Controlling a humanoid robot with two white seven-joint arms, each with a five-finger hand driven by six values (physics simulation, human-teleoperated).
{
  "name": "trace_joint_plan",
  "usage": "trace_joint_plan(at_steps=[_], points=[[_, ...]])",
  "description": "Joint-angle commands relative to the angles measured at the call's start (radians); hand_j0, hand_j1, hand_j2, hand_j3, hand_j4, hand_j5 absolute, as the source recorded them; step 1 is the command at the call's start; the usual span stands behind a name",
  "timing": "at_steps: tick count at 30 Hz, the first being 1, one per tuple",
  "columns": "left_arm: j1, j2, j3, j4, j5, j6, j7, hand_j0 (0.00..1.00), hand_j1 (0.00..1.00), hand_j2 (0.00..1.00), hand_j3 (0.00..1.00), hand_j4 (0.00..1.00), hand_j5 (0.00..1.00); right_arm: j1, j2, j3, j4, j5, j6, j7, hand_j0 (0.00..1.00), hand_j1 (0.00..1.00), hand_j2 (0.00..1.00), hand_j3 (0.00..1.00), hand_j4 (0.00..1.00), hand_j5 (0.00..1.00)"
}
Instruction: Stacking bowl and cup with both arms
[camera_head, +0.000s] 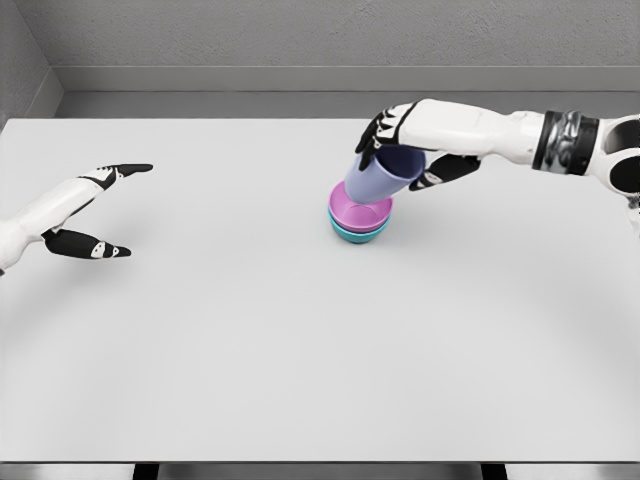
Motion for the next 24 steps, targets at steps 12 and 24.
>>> trace_joint_plan(at_steps=[12, 24], points=[[-0.005, -0.011, 0.000, 0.007, 0.007, 0.003, 0.000, 1.00, 1.00, 1.00, 1.00, 1.00, 1.00, 0.000, 0.027, 0.025, 0.041, 0.023, 0.003, -0.002, 0.63, 0.63, 0.63, 0.63, 0.63, 0.63], [-0.006, -0.013, -0.001, 0.012, 0.007, 0.003, 0.000, 1.00, 1.00, 1.00, 1.00, 1.00, 1.00, 0.003, 0.030, 0.030, 0.048, 0.023, 0.003, -0.002, 0.65, 0.65, 0.65, 0.65, 0.65, 0.65]])
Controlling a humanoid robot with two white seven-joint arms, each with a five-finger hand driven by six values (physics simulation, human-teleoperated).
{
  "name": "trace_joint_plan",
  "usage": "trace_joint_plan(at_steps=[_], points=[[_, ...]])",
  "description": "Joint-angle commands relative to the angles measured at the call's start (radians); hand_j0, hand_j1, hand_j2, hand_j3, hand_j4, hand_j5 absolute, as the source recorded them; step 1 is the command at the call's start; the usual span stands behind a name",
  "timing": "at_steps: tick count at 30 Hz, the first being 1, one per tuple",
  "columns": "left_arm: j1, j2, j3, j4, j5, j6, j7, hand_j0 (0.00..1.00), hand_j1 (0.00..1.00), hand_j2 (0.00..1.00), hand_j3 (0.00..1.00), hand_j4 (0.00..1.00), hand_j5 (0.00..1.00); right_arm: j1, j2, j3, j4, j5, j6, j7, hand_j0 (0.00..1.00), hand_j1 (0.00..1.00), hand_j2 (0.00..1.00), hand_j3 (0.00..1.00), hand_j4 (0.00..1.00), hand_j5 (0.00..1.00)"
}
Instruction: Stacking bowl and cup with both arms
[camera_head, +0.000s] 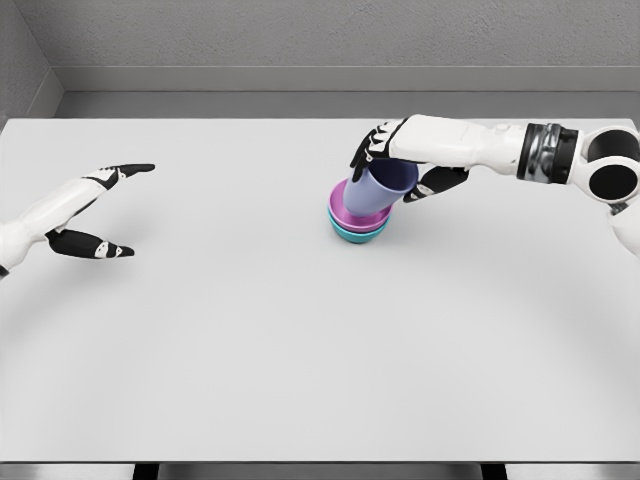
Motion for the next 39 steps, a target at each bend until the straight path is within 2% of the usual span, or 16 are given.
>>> trace_joint_plan(at_steps=[1, 9, 12, 15, 19, 34, 37, 39], points=[[0.000, 0.001, 0.000, -0.001, 0.008, 0.003, 0.000, 1.00, 1.00, 1.00, 1.00, 1.00, 1.00, -0.002, 0.000, -0.001, 0.000, -0.006, 0.003, 0.001, 0.65, 0.65, 0.65, 0.65, 0.65, 0.65], [0.000, 0.001, 0.000, -0.002, 0.008, 0.003, 0.000, 1.00, 1.00, 1.00, 1.00, 1.00, 1.00, 0.000, 0.004, -0.001, 0.008, 0.003, 0.003, -0.001, 0.70, 0.70, 0.70, 0.70, 0.70, 0.70], [0.003, 0.001, -0.002, -0.005, 0.008, 0.003, 0.000, 1.00, 1.00, 1.00, 1.00, 1.00, 1.00, 0.000, 0.010, -0.001, 0.015, 0.011, 0.003, -0.001, 0.80, 0.80, 0.80, 0.80, 0.80, 0.80], [0.005, 0.001, -0.002, -0.005, 0.008, 0.003, 0.000, 1.00, 1.00, 1.00, 1.00, 1.00, 1.00, 0.000, 0.010, -0.001, 0.015, 0.012, 0.003, -0.001, 0.82, 0.82, 0.82, 0.82, 0.82, 0.82], [0.005, -0.001, -0.002, -0.004, 0.008, 0.003, 0.000, 1.00, 1.00, 1.00, 1.00, 1.00, 1.00, 0.000, 0.010, -0.001, 0.015, 0.014, 0.003, -0.001, 0.98, 0.98, 0.98, 0.98, 0.98, 0.98], [0.003, -0.007, -0.002, -0.004, 0.008, 0.003, 0.000, 1.00, 1.00, 1.00, 1.00, 1.00, 1.00, -0.002, -0.005, -0.010, 0.017, 0.006, 0.003, -0.004, 1.00, 1.00, 1.00, 1.00, 1.00, 1.00], [0.005, -0.007, -0.002, -0.010, 0.008, 0.003, 0.000, 1.00, 1.00, 1.00, 1.00, 1.00, 1.00, -0.003, -0.069, -0.017, 0.023, 0.000, 0.003, -0.005, 1.00, 1.00, 1.00, 1.00, 1.00, 1.00], [0.006, -0.010, -0.002, -0.011, 0.008, 0.003, 0.000, 1.00, 1.00, 1.00, 1.00, 1.00, 1.00, -0.002, -0.112, -0.017, 0.055, -0.025, 0.003, -0.005, 1.00, 1.00, 1.00, 1.00, 1.00, 1.00]])
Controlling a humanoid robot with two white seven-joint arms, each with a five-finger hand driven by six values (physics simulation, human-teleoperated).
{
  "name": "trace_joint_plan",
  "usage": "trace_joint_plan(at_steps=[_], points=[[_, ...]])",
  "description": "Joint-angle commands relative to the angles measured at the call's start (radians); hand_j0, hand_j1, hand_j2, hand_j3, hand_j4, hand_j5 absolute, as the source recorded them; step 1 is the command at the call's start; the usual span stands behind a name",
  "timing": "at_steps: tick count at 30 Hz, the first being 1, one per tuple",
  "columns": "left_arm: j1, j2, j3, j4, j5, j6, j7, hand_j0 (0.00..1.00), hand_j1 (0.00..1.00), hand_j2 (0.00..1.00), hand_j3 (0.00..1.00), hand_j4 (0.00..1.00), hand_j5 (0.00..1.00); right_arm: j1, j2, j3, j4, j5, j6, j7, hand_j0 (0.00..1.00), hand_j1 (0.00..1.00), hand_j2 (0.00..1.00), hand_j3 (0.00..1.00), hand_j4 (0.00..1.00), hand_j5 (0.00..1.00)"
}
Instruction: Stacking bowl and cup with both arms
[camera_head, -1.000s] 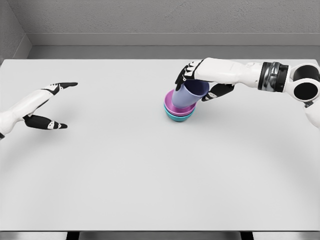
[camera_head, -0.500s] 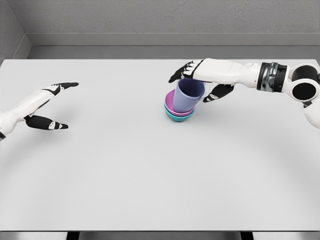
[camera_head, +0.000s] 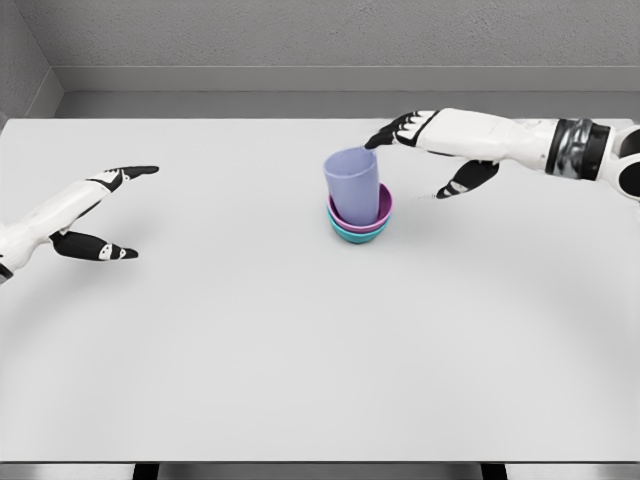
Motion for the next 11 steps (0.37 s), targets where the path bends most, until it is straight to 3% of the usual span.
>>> trace_joint_plan(at_steps=[1, 5, 11], points=[[0.000, -0.002, 0.000, -0.004, 0.008, 0.003, 0.000, 1.00, 1.00, 1.00, 1.00, 1.00, 1.00, 0.000, -0.055, -0.003, 0.053, -0.033, 0.003, -0.001, 1.00, 1.00, 1.00, 1.00, 1.00, 1.00], [0.000, -0.002, 0.000, -0.004, 0.008, 0.003, 0.000, 1.00, 1.00, 1.00, 1.00, 1.00, 1.00, 0.005, -0.115, -0.005, 0.165, -0.069, 0.003, 0.002, 1.00, 1.00, 1.00, 1.00, 1.00, 1.00], [0.000, -0.002, 0.000, -0.001, 0.008, 0.003, 0.000, 1.00, 1.00, 1.00, 1.00, 1.00, 1.00, 0.005, -0.118, -0.005, 0.164, -0.070, 0.003, 0.001, 1.00, 1.00, 1.00, 1.00, 1.00, 1.00]])
